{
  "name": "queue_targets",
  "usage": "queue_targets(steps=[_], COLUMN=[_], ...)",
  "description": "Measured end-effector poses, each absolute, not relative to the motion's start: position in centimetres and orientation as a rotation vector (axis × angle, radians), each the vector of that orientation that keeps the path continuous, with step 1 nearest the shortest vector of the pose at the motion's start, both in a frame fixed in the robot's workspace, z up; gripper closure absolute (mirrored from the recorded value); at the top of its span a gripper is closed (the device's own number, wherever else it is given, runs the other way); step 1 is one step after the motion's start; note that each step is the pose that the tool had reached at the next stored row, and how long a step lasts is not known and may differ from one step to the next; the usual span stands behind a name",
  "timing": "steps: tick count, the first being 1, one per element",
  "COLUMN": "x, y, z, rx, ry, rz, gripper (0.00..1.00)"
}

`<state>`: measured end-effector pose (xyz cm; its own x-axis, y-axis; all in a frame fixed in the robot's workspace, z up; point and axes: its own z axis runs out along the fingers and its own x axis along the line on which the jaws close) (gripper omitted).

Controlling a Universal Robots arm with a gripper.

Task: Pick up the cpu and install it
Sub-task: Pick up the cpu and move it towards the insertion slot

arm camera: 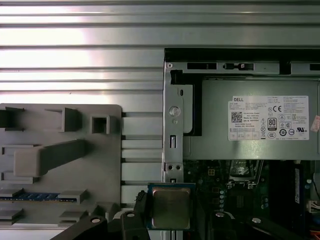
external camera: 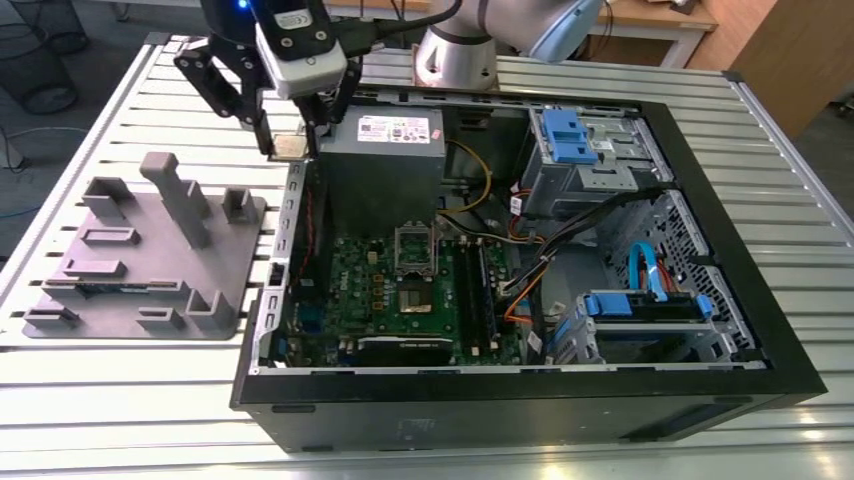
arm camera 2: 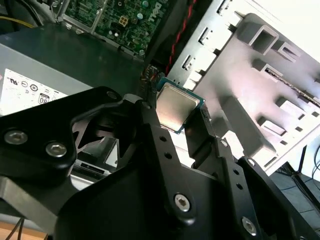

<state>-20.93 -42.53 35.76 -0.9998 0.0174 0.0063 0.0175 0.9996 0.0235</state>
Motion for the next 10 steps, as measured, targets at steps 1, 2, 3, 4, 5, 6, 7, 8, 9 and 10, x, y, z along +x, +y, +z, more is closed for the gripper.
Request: queue_targets(steps=[1, 2, 3, 4, 5, 6, 7, 8, 9, 10], x=[-20.7, -20.4, -20.2, -19.9, -19.6, -19.3, -19.0, -18.8, -18.5, -18.2], y=[-42.5, -42.5, -42.5, -42.5, -42.5, -42.5, -42.5, -42.5, -42.5, -42.5], z=[35.8, 35.7, 35.7, 35.7, 35.7, 35.7, 35.7, 35.7, 35.7, 35.7], rx=[-0.027, -0.027, -0.027, -0.027, -0.027, -0.027, -0.027, -0.027, -0.028, -0.027], ry=[-3.135, -3.135, -3.135, -3.135, -3.135, -3.135, -3.135, -3.135, -3.135, -3.135], rz=[-0.037, -0.037, -0.037, -0.037, -0.037, -0.037, -0.037, -0.037, -0.037, -0.037], gripper=[0.53, 0.53, 0.53, 0.53, 0.53, 0.53, 0.53, 0.53, 0.53, 0.53])
